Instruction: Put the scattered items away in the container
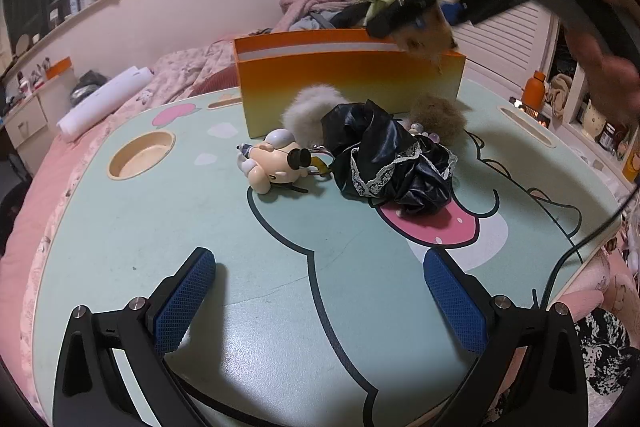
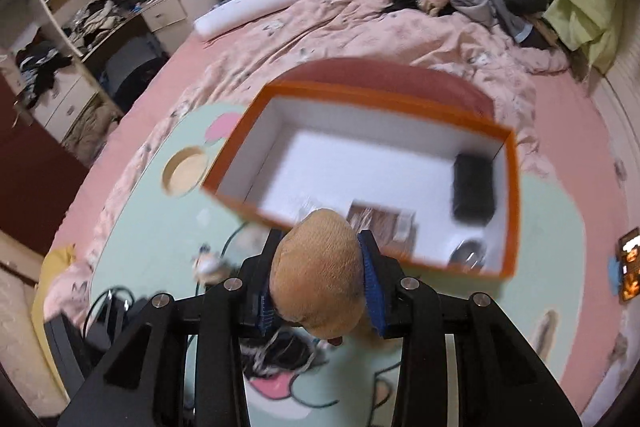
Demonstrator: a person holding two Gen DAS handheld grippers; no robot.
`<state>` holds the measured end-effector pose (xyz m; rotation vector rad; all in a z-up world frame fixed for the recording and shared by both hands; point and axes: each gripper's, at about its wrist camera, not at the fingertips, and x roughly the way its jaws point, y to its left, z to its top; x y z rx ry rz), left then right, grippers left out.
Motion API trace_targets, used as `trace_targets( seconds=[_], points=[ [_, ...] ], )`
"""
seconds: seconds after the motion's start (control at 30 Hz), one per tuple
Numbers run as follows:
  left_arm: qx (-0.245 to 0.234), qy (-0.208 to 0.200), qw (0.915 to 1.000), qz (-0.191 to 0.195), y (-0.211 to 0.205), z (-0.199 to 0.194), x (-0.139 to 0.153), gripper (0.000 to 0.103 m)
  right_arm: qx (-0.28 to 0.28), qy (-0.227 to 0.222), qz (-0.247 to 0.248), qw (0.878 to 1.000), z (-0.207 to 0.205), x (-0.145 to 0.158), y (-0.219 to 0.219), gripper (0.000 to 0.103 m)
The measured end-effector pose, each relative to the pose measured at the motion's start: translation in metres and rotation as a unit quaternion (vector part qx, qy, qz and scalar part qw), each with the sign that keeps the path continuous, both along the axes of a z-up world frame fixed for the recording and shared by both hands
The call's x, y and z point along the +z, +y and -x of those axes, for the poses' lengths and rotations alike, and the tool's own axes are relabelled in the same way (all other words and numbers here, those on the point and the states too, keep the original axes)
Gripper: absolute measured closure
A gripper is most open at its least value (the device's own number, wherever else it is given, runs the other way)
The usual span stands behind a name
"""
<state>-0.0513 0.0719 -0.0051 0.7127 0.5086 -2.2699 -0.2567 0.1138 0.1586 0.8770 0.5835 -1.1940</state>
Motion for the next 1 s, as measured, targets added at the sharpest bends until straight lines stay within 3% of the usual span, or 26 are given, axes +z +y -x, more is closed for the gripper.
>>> trace_targets(
  seconds=[0.13, 0.23, 0.37, 0.67, 0.93, 1.0],
  points=[
    [0.003, 0.000, 1.0000, 0.000, 0.000, 0.000, 0.000, 0.000, -0.008, 0.013, 0.012, 1.000, -0.011, -0.012, 0.017, 0.054],
    [0.005, 0.000, 1.0000, 0.000, 0.000, 0.001, 0.000, 0.000, -0.019, -0.013, 0.038, 0.999, -0.009, -0.015, 0.016, 0.049],
    [0.007, 0.000, 1.0000, 0.000, 0.000, 0.001, 0.000, 0.000, -0.063, -0.027, 0.084, 0.994, 0.001, -0.010, 0.036, 0.030],
    [0.013, 0.000, 0.9999, -0.001, 0.000, 0.001, 0.000, 0.000, -0.111, 0.022, 0.068, 0.991, -0.018, -0.067, 0.101, 0.030],
    [0.018, -0.001, 0.9998, 0.000, 0.001, 0.002, 0.000, 0.000, -0.158, 0.030, 0.064, 0.985, -0.022, -0.091, 0.101, 0.028],
    [0.018, -0.001, 0.9998, 0.000, 0.001, 0.001, 0.000, 0.000, -0.170, 0.069, 0.066, 0.981, -0.024, -0.093, 0.102, 0.021]
  ],
)
